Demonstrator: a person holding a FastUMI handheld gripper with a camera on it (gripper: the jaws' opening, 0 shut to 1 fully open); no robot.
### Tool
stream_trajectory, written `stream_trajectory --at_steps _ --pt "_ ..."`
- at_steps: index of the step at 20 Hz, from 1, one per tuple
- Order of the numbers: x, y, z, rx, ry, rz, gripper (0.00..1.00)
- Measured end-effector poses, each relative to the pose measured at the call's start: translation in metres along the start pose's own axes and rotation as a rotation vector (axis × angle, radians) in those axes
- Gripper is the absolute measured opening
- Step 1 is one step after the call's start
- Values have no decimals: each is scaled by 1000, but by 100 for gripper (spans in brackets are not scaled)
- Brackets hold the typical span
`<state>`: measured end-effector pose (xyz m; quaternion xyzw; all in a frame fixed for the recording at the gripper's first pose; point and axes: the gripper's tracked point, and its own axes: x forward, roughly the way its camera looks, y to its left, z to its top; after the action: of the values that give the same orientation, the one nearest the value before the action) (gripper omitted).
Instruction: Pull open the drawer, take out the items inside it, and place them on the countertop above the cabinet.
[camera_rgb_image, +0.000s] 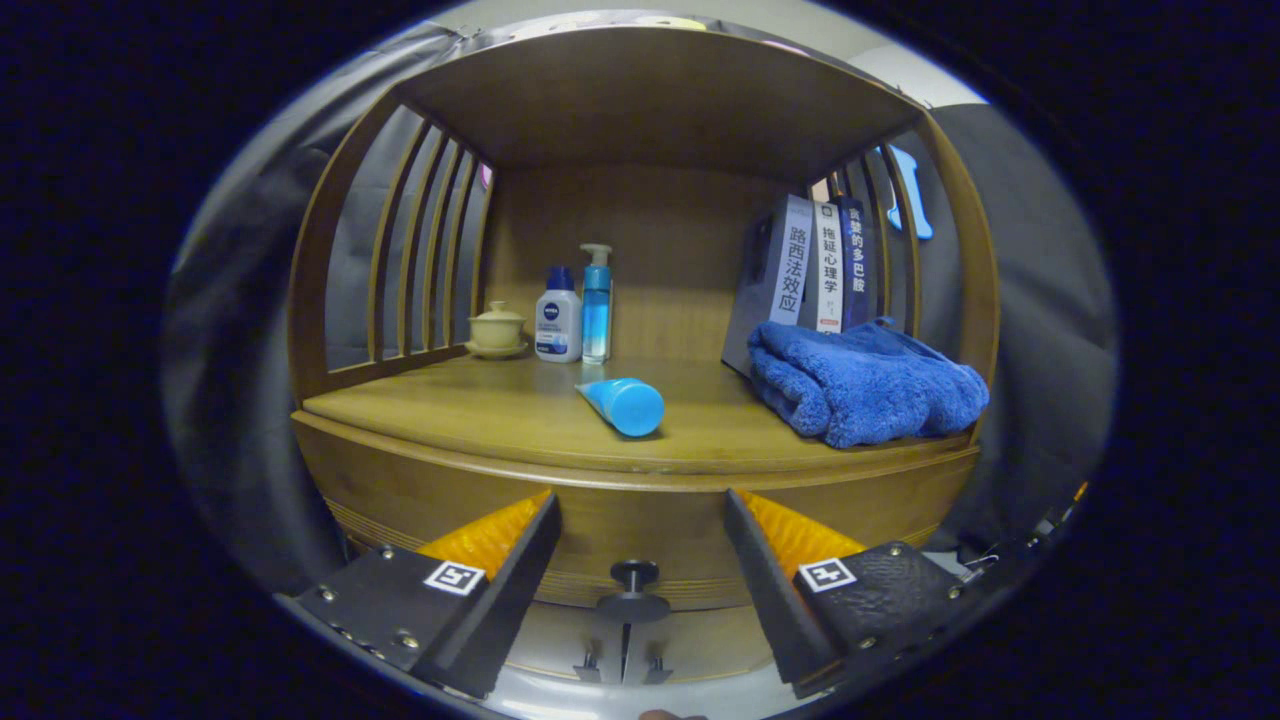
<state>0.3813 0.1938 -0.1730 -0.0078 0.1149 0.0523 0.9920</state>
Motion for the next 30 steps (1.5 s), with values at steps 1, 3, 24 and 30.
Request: stream_trajectory --at_steps 1,3,24,30 --pt "0 0 0 0 -2 0 98" --pt "1 0 -1 -3 -9 0 98" --pt "-138 -44 55 56 -110 61 98" --pt "-212 -73 83 56 -176 72 98"
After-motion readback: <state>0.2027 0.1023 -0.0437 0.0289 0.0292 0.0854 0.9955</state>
